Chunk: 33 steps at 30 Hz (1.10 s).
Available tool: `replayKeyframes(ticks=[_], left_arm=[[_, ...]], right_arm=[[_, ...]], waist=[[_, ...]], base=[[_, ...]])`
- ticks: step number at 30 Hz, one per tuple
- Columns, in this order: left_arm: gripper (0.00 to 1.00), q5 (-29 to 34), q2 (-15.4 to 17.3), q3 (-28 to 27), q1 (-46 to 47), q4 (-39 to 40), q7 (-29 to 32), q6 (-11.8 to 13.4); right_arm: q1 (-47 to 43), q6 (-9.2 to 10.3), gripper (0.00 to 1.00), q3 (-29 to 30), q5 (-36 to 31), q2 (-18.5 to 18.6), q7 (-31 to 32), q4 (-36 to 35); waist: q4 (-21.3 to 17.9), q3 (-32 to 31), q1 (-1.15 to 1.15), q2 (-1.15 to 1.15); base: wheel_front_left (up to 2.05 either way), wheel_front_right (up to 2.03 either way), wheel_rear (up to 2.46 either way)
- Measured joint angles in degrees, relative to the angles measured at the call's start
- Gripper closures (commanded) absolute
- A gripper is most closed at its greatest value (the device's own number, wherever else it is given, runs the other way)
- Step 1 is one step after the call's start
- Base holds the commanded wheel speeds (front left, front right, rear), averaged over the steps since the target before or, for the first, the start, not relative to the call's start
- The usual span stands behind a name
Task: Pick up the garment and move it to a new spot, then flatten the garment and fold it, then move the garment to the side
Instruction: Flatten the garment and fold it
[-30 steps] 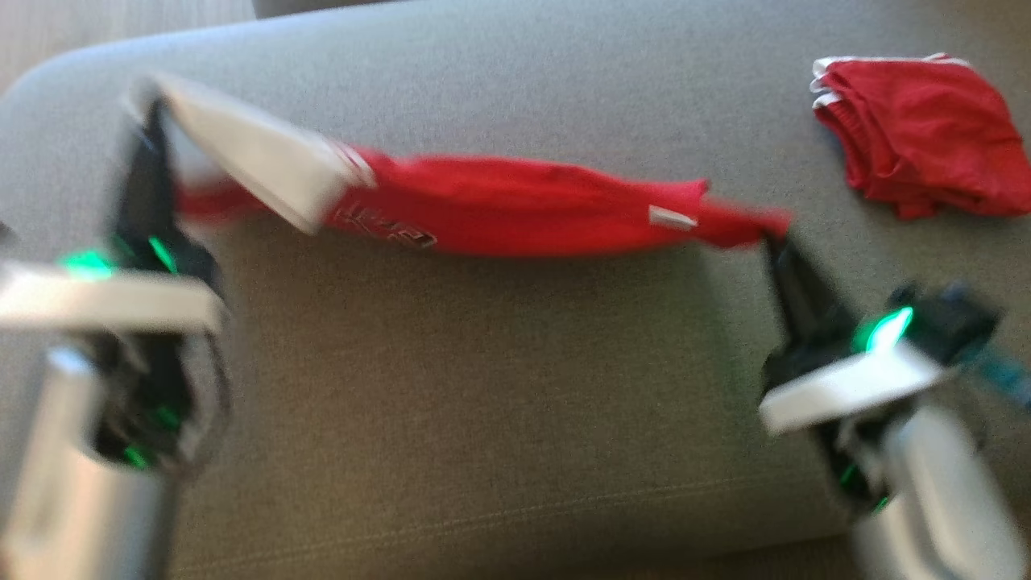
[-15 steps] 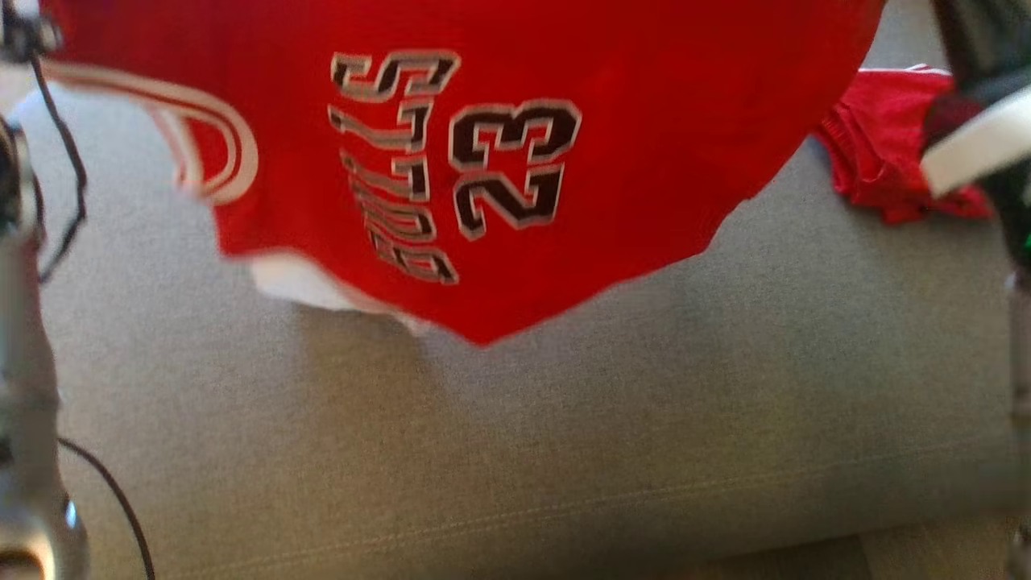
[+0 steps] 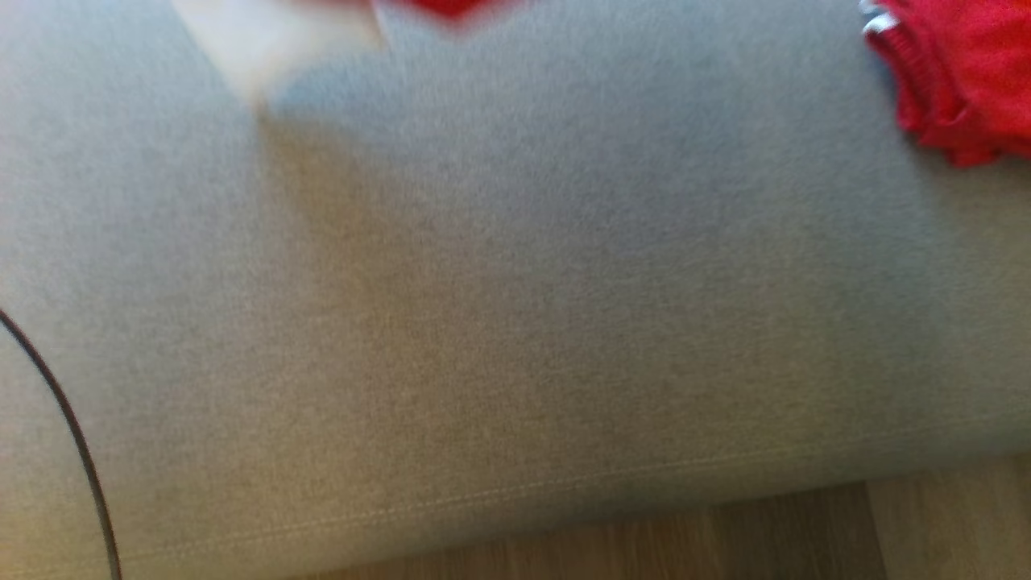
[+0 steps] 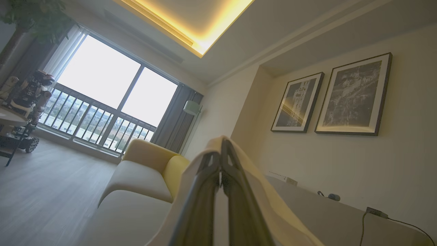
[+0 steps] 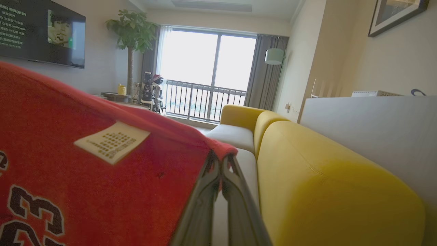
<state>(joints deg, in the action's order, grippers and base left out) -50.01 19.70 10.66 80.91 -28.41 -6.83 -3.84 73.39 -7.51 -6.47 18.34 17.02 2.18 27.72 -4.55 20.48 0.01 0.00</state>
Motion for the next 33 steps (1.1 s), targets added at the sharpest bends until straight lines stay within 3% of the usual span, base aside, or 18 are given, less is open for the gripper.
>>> replayKeyframes(ticks=[3,8,13,21,26,33], left_arm=[[1.0,2.8,-0.4,0.1,6.2,-1.7,-6.7,-2.4],[1.0,2.0,-3.2,0.1,6.9,5.0,-8.0,-3.3],[1.0,0.3,-3.4,1.1,-8.2,11.2,-8.0,-3.3],[1.0,-1.9,-4.5,1.8,-29.2,18.4,-7.9,-3.3],[1.0,-5.6,-4.1,2.5,-43.2,25.8,-7.9,-3.3],[1.0,-8.1,-1.5,5.2,-65.8,32.2,-7.9,-3.3]], right_arm=[[6.3,-0.01,1.0,0.5,-3.9,-0.1,-7.7,5.0],[10.4,0.0,1.0,0.4,-5.8,0.0,-13.9,11.8],[6.5,0.0,1.0,-2.4,-6.3,0.5,-15.0,19.5],[-1.4,0.0,1.0,-4.1,-4.7,1.3,-16.0,26.2],[-9.0,0.0,1.0,-5.4,-2.0,2.0,-15.8,25.0],[-26.9,0.0,1.0,-4.0,1.6,3.5,-12.2,15.7]], waist=[[0.4,3.3,0.0,0.0],[2.3,8.1,0.01,0.0],[5.0,11.6,0.0,0.0],[7.5,11.7,-0.01,0.0],[7.2,8.1,-0.01,0.0],[5.7,2.7,-0.02,0.0]], base=[[0.0,0.0,0.0],[0.0,0.0,0.0],[0.0,0.0,0.0],[0.0,0.0,0.0],[0.0,0.0,0.0],[0.0,0.0,0.0]])
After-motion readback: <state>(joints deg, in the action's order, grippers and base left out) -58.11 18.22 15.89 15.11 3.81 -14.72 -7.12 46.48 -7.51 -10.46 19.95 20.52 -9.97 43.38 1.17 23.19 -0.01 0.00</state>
